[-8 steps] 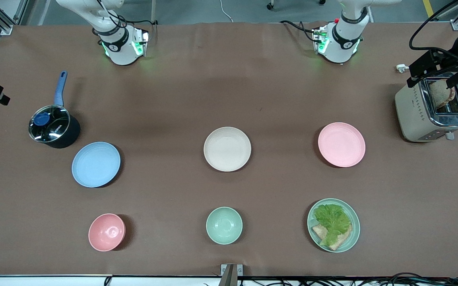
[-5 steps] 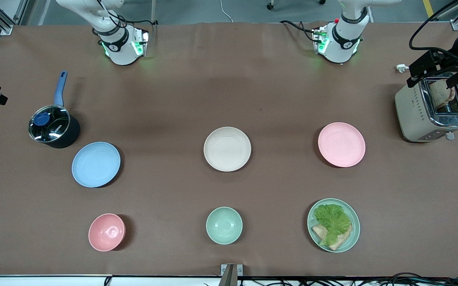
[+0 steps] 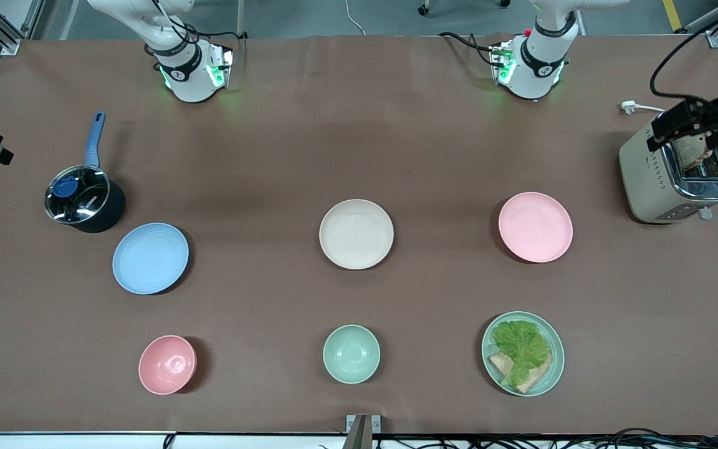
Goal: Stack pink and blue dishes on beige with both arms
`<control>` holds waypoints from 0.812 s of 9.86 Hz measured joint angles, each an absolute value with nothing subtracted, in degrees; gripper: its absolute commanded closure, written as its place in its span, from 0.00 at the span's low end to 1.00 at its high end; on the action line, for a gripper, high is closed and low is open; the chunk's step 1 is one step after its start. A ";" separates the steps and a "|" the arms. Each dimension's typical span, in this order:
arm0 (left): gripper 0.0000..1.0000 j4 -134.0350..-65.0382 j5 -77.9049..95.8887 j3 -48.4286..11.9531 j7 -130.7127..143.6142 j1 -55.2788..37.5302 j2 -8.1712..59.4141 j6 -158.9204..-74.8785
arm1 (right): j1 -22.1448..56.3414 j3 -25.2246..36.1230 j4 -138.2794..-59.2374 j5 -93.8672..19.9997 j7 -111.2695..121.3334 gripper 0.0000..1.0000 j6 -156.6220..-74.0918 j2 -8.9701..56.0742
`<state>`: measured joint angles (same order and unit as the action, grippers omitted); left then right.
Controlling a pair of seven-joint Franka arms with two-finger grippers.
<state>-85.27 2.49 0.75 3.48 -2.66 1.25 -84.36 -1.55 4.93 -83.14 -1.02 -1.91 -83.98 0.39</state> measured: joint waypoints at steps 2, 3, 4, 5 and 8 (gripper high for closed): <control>0.00 -93.36 3.75 3.00 0.65 -2.52 2.45 -93.82 | -1.54 4.92 -83.15 -1.02 -1.91 0.00 -83.83 0.39; 0.00 -97.74 3.86 3.68 -1.60 -2.47 2.95 -98.18 | -1.53 4.91 -83.16 -1.02 -1.91 0.00 -83.82 0.39; 0.00 -102.17 4.02 4.38 -4.69 -2.43 3.59 -102.41 | -1.53 4.91 -83.16 -1.02 -1.91 0.00 -83.78 0.39; 0.00 -106.52 5.81 5.18 -7.70 -2.37 4.58 -106.96 | -1.53 4.92 -83.18 -1.02 -1.91 0.00 -83.75 0.40; 0.00 -117.40 11.91 7.03 -17.39 -1.77 10.16 -122.71 | -1.61 5.02 -83.25 -1.02 -1.72 0.00 -83.43 0.45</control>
